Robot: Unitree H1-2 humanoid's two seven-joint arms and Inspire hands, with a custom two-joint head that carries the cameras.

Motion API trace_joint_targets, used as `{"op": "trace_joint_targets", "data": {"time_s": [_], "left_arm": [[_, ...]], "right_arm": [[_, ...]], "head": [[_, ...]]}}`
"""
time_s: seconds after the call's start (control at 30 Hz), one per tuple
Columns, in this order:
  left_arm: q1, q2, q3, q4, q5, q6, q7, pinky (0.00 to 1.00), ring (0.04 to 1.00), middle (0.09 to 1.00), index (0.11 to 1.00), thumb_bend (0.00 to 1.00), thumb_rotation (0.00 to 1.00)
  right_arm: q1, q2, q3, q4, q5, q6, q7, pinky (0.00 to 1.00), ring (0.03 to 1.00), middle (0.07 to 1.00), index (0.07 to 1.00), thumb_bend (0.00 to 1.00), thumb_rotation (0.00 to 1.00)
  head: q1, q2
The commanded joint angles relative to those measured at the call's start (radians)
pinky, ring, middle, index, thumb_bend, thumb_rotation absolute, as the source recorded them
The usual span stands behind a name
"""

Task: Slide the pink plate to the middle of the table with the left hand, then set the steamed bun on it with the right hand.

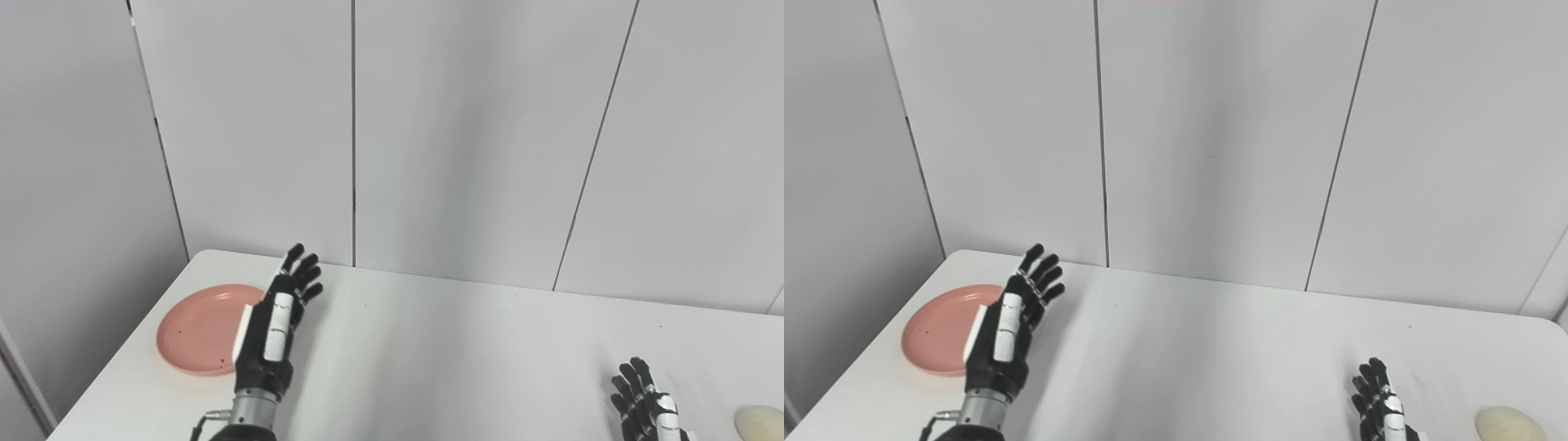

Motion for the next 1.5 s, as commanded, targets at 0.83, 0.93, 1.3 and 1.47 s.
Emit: {"op": "trace_joint_targets", "data": {"time_s": [0.83, 0.93, 1.3, 1.47], "left_arm": [[-0.319, 0.288, 0.248, 0.363, -0.103, -0.074, 0.035, 0.85, 0.91, 0.914, 0.923, 0.96, 1.0], [-0.335, 0.31, 0.257, 0.397, -0.109, -0.083, 0.039, 0.85, 0.917, 0.909, 0.915, 0.97, 1.0], [-0.375, 0.383, 0.277, 0.581, -0.108, -0.131, 0.03, 0.83, 0.903, 0.903, 0.908, 0.96, 1.0], [-0.392, 0.415, 0.281, 0.683, -0.109, -0.161, 0.032, 0.82, 0.886, 0.894, 0.903, 0.99, 1.0]], "right_arm": [[0.06, 0.017, 0.007, -0.006, -0.008, 0.031, -0.014, 0.99, 0.965, 0.96, 0.97, 0.65, 1.0], [0.06, 0.016, 0.007, -0.009, -0.011, 0.032, -0.016, 0.99, 0.964, 0.959, 0.97, 0.65, 1.0], [0.06, 0.017, 0.005, -0.015, -0.011, 0.037, -0.022, 0.99, 0.96, 0.954, 0.96, 0.65, 1.0], [0.062, 0.019, 0.006, -0.021, -0.011, 0.038, -0.022, 0.99, 0.961, 0.955, 0.955, 0.64, 1.0]], "head": [[-0.007, 0.014], [-0.006, 0.015], [-0.008, 0.024], [-0.012, 0.029]]}}
